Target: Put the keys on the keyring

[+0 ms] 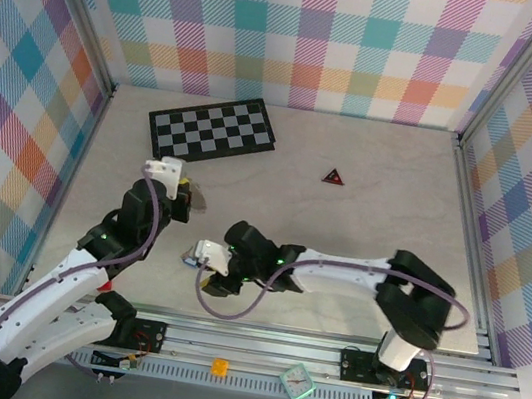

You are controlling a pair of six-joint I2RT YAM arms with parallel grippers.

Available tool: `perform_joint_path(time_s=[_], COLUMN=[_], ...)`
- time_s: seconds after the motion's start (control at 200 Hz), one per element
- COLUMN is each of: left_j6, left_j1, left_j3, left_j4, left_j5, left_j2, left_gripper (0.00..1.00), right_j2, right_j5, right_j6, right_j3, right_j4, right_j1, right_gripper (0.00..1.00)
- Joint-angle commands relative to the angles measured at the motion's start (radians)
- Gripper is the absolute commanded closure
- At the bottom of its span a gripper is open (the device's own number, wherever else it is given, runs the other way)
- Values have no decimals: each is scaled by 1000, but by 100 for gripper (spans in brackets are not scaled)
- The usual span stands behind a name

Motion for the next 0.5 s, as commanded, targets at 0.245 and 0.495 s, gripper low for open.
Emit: perform_joint_path(time_s=[0.245,0.495], left_j6=[-47,-36], left_j1=[54,57], left_j3=[-37,-48], left_j4=[14,12], left_j5=[-96,-116], left_j2=[-91,-120], left_gripper=[100,100], right_j2=[252,364], right_j5=[86,92], right_j6=[-104,-94], right_j3=[224,345], right_j4=[-26,-30], right_j1=[2,2], right_gripper=[53,51])
